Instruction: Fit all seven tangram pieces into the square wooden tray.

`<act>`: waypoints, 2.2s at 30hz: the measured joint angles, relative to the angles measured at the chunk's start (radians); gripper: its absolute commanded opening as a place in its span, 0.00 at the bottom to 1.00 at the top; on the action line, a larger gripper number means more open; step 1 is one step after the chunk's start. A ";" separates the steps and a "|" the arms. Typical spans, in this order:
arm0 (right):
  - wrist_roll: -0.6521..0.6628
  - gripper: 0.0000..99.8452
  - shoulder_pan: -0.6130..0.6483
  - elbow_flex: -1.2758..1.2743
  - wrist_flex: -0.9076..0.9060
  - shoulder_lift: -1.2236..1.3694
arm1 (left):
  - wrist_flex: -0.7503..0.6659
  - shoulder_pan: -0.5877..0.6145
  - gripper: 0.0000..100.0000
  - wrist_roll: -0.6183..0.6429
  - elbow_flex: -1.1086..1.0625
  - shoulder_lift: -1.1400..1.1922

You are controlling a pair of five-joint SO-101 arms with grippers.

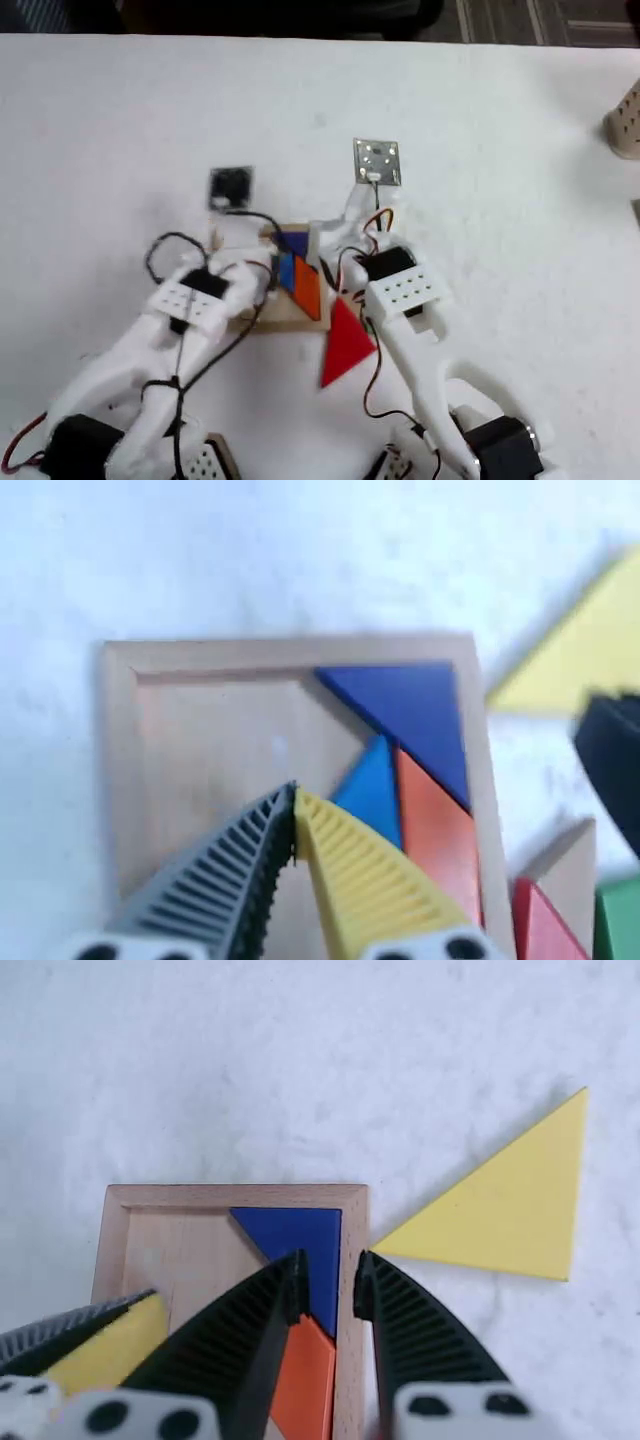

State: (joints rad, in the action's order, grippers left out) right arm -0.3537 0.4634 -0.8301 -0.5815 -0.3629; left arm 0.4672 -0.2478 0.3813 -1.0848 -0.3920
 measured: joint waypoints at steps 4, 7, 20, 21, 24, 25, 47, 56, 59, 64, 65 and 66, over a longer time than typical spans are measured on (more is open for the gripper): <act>0.000 0.08 0.000 0.000 0.000 0.000 | -0.015 0.008 0.02 0.000 0.005 0.038; 0.000 0.08 0.000 0.000 0.000 0.000 | -0.017 0.008 0.02 0.000 0.044 0.133; 0.000 0.08 0.000 0.000 0.000 0.000 | -0.017 -0.074 0.02 -0.002 0.077 0.215; 0.000 0.08 0.000 0.000 0.000 0.000 | -0.017 -0.074 0.02 -0.002 0.077 0.215; 0.000 0.08 0.000 0.000 0.000 0.000 | -0.017 -0.074 0.02 -0.002 0.077 0.215; 0.000 0.08 0.000 0.000 0.000 0.000 | -0.017 -0.074 0.02 -0.002 0.077 0.215; 0.002 0.35 0.000 0.000 -0.370 0.000 | -0.083 0.232 0.02 0.000 0.074 0.097; 0.003 0.39 -0.060 -0.101 -0.440 -0.002 | -0.084 0.227 0.02 0.000 0.074 0.132; 0.003 0.39 -0.106 -0.157 -0.333 -0.002 | -0.084 0.227 0.02 0.000 0.074 0.132; 0.054 0.38 -0.124 -0.215 -0.258 -0.002 | -0.084 0.227 0.02 0.000 0.074 0.132; 0.080 0.36 -0.124 -0.222 -0.255 -0.002 | -0.084 0.229 0.02 0.000 0.074 0.132; 0.100 0.34 -0.124 -0.229 -0.252 -0.002 | -0.084 0.229 0.02 0.000 0.074 0.132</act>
State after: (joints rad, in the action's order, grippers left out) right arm -0.2539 0.3391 -1.0587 -0.8332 -0.3644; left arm 0.3828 -0.0192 0.3813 -1.0111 -0.2601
